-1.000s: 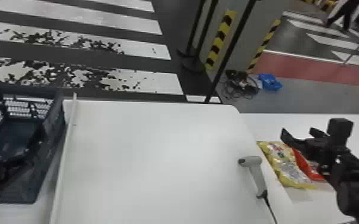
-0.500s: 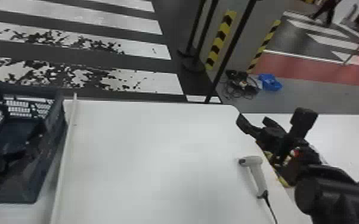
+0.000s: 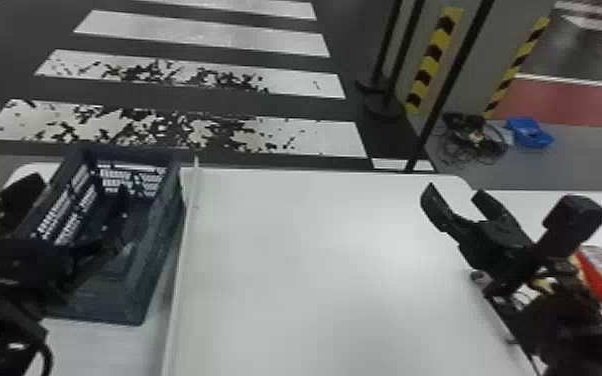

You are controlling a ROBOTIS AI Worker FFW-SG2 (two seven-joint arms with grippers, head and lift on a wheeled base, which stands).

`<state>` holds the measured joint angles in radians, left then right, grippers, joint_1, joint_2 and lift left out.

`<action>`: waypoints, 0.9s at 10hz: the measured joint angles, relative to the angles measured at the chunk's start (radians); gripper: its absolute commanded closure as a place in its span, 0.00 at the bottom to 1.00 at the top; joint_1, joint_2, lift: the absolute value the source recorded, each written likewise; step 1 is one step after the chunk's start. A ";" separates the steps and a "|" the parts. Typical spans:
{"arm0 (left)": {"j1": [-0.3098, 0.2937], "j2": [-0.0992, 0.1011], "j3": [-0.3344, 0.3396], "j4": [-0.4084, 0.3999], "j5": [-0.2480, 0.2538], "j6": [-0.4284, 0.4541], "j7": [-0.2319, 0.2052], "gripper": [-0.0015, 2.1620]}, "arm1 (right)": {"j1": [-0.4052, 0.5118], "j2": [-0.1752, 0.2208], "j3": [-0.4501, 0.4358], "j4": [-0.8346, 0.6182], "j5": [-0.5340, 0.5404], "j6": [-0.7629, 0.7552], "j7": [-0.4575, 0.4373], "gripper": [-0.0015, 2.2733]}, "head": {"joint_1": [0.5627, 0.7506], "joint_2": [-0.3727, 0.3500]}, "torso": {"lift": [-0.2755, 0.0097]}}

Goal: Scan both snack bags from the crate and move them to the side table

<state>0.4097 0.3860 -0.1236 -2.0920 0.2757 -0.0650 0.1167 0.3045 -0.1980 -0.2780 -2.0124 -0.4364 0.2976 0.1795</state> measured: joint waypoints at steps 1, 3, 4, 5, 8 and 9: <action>0.019 -0.002 0.007 -0.016 0.002 -0.022 0.006 0.03 | 0.078 0.010 0.027 -0.056 0.036 -0.096 0.000 0.03 | 0.70 0.32 | 0.63; 0.074 -0.007 0.011 -0.045 0.000 -0.103 0.020 0.03 | 0.215 0.016 0.074 -0.125 0.097 -0.260 0.000 0.03 | 0.70 0.36 | 0.63; 0.104 -0.009 0.007 -0.055 -0.003 -0.134 0.022 0.03 | 0.265 0.019 0.091 -0.133 0.105 -0.328 -0.001 0.03 | 0.70 0.37 | 0.63; 0.134 -0.010 -0.002 -0.058 -0.008 -0.161 0.032 0.03 | 0.305 0.023 0.107 -0.134 0.117 -0.381 -0.004 0.03 | 0.70 0.37 | 0.63; 0.258 -0.010 -0.050 -0.023 -0.050 -0.331 0.088 0.03 | 0.433 0.026 0.176 -0.116 0.208 -0.572 -0.045 0.03 | 0.70 0.40 | 0.63; 0.296 -0.009 -0.062 -0.012 -0.061 -0.386 0.109 0.03 | 0.475 0.023 0.195 -0.107 0.238 -0.652 -0.066 0.03 | 0.70 0.41 | 0.63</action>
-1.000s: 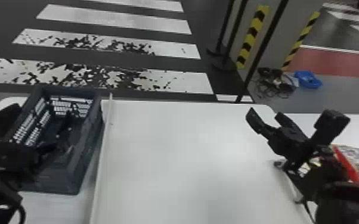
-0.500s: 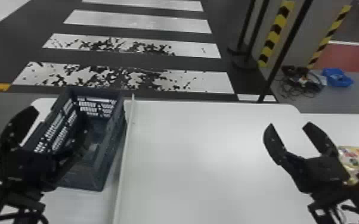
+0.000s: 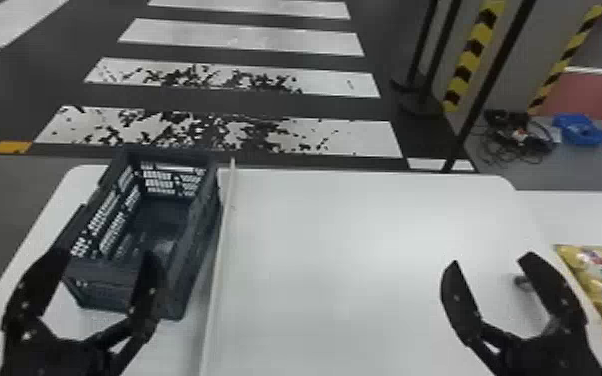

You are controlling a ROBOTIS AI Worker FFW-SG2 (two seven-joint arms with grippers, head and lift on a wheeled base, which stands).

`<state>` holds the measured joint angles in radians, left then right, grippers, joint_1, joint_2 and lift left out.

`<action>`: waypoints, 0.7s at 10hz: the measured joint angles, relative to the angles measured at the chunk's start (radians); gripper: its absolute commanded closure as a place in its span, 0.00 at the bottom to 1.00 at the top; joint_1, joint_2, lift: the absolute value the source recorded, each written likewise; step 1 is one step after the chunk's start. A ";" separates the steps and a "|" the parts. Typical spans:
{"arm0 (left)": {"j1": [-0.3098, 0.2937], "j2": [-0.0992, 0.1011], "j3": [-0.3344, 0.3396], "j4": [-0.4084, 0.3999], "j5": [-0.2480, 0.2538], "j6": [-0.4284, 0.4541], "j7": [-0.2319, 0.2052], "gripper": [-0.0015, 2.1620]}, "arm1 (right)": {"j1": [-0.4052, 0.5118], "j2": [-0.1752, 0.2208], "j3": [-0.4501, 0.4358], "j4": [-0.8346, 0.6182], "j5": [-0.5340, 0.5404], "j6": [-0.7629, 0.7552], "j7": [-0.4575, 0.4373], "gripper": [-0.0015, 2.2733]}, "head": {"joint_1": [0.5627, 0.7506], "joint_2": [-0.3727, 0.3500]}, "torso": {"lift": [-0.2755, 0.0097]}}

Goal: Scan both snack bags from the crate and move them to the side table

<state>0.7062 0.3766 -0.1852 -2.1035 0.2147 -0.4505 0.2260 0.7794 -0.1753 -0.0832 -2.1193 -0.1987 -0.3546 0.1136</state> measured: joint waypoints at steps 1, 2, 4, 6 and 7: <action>0.035 0.003 -0.008 0.003 -0.015 -0.031 0.017 0.03 | 0.035 -0.002 0.011 0.017 0.014 -0.077 -0.006 0.03 | 0.70 0.41 | 0.63; 0.062 0.005 -0.009 0.005 -0.023 -0.042 0.016 0.03 | 0.060 -0.003 0.013 0.039 0.016 -0.133 -0.006 0.03 | 0.70 0.41 | 0.63; 0.102 0.004 0.023 0.004 -0.003 0.040 -0.072 0.03 | 0.083 -0.004 0.009 0.063 0.004 -0.107 -0.009 0.03 | 0.70 0.37 | 0.63; 0.122 -0.006 0.070 -0.013 0.028 0.191 -0.118 0.03 | 0.094 -0.004 -0.004 0.056 -0.002 0.040 -0.009 0.03 | 0.70 0.38 | 0.63; 0.129 -0.010 0.088 -0.025 0.033 0.238 -0.121 0.03 | 0.101 -0.003 -0.013 0.050 -0.004 0.090 -0.009 0.03 | 0.70 0.38 | 0.63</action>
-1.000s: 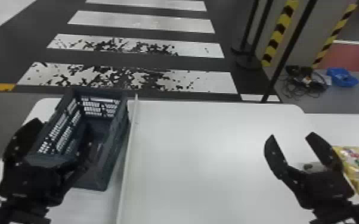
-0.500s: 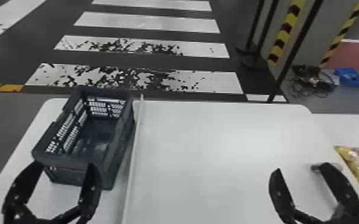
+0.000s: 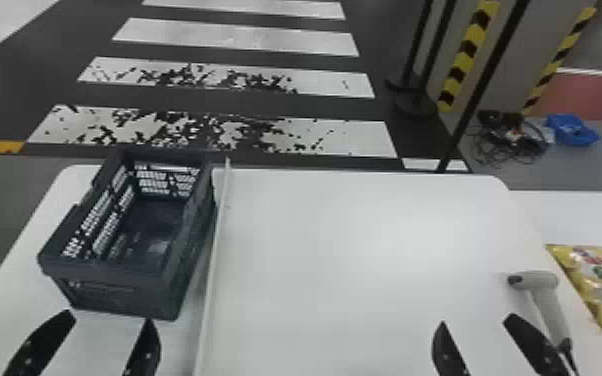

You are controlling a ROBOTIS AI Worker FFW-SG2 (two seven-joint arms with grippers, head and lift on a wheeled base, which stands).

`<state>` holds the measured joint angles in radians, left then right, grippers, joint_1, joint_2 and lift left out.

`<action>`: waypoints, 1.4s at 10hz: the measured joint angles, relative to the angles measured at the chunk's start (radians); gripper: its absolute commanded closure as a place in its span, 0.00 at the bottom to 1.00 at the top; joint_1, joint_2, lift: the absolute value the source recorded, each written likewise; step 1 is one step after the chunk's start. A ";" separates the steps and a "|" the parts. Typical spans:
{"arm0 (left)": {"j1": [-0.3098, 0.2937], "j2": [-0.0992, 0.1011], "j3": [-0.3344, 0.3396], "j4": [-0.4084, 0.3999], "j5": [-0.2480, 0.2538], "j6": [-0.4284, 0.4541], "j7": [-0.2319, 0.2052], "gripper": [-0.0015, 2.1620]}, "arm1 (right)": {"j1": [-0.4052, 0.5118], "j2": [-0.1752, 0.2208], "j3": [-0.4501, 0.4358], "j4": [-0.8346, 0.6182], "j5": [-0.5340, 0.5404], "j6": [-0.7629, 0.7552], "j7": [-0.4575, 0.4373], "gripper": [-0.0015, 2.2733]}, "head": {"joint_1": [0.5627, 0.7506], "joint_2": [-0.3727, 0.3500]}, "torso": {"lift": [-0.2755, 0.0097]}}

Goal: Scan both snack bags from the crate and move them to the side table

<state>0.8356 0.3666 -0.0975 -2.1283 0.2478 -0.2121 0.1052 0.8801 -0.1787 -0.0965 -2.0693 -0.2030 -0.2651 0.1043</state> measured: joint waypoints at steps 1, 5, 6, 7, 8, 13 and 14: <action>0.009 -0.003 0.017 -0.008 0.002 0.013 0.001 0.03 | 0.007 0.002 -0.009 -0.005 -0.004 0.012 -0.005 0.03 | 0.70 0.39 | 0.63; 0.018 -0.020 0.046 -0.011 0.011 -0.008 -0.002 0.03 | 0.026 0.023 -0.021 -0.039 -0.009 0.009 -0.049 0.03 | 0.70 0.39 | 0.63; 0.021 -0.021 0.046 -0.011 0.011 -0.015 -0.003 0.03 | 0.026 0.025 -0.019 -0.041 -0.009 0.010 -0.049 0.03 | 0.70 0.39 | 0.63; 0.024 -0.021 0.046 -0.011 0.011 -0.018 -0.003 0.03 | 0.026 0.025 -0.021 -0.041 -0.010 0.010 -0.050 0.03 | 0.70 0.39 | 0.63; 0.026 -0.021 0.047 -0.008 0.011 -0.020 -0.006 0.03 | 0.027 0.026 -0.022 -0.039 -0.010 0.010 -0.050 0.03 | 0.70 0.39 | 0.63; 0.028 -0.033 0.051 -0.008 0.012 -0.022 -0.022 0.03 | 0.036 0.029 -0.020 -0.036 -0.009 0.007 -0.063 0.03 | 0.70 0.38 | 0.63; 0.029 -0.037 0.054 -0.010 0.012 -0.022 -0.024 0.03 | 0.036 0.028 -0.020 -0.035 -0.009 0.008 -0.066 0.03 | 0.70 0.38 | 0.63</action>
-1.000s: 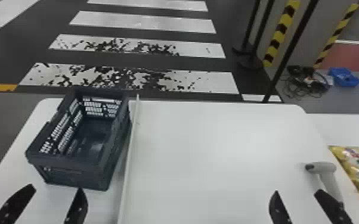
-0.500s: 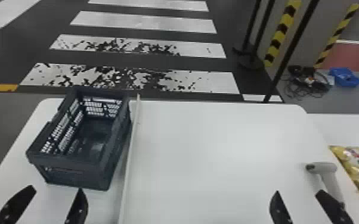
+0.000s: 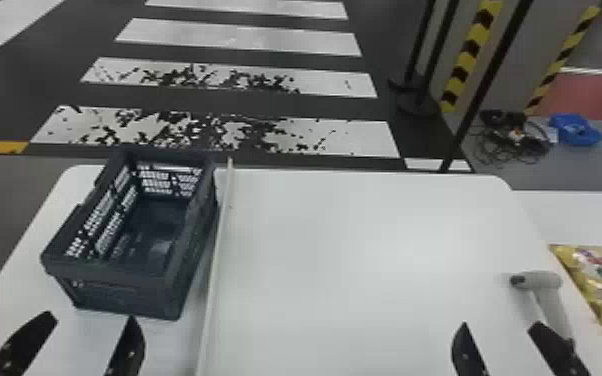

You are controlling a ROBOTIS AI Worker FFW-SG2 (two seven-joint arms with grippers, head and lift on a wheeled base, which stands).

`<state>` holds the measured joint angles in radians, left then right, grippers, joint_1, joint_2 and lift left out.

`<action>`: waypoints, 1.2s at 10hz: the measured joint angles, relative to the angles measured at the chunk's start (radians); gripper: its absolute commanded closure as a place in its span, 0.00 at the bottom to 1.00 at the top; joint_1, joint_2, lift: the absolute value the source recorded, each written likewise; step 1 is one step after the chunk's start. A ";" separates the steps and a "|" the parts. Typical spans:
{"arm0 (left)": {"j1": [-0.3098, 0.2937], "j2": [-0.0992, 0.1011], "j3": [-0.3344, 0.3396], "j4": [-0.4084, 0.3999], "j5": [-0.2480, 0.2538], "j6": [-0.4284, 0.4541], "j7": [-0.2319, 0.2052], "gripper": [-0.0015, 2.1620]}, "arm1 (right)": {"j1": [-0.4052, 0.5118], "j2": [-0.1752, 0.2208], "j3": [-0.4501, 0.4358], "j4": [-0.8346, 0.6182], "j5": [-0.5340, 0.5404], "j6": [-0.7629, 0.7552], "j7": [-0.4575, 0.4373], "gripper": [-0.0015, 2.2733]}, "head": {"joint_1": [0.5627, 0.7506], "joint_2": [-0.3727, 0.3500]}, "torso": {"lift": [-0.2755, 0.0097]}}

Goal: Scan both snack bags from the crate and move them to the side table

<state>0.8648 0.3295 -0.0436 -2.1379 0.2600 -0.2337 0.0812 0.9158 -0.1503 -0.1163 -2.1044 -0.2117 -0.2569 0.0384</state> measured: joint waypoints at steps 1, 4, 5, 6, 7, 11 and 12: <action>0.001 -0.004 0.003 0.000 0.001 0.001 0.000 0.03 | 0.000 0.000 0.001 0.000 0.000 -0.002 -0.007 0.03 | 0.70 0.38 | 0.63; 0.001 -0.011 0.009 0.000 0.007 0.003 -0.005 0.03 | 0.002 -0.001 0.009 0.001 0.001 -0.008 -0.032 0.03 | 0.70 0.38 | 0.63; 0.001 -0.012 0.012 0.000 0.009 0.003 -0.005 0.03 | 0.002 -0.001 0.015 0.003 0.002 -0.012 -0.045 0.03 | 0.70 0.38 | 0.63; 0.001 -0.012 0.013 0.000 0.011 0.003 -0.005 0.03 | 0.002 -0.002 0.019 0.007 0.002 -0.020 -0.049 0.03 | 0.70 0.39 | 0.63; 0.001 -0.012 0.013 0.002 0.011 0.003 -0.006 0.03 | 0.002 -0.002 0.022 0.011 0.003 -0.025 -0.049 0.03 | 0.70 0.39 | 0.63; 0.001 -0.011 0.019 0.008 0.020 0.002 -0.012 0.03 | 0.003 -0.003 0.037 0.025 0.010 -0.046 -0.048 0.03 | 0.70 0.41 | 0.63; 0.000 -0.011 0.019 0.009 0.022 0.002 -0.013 0.03 | 0.005 -0.003 0.041 0.028 0.011 -0.057 -0.047 0.03 | 0.70 0.42 | 0.63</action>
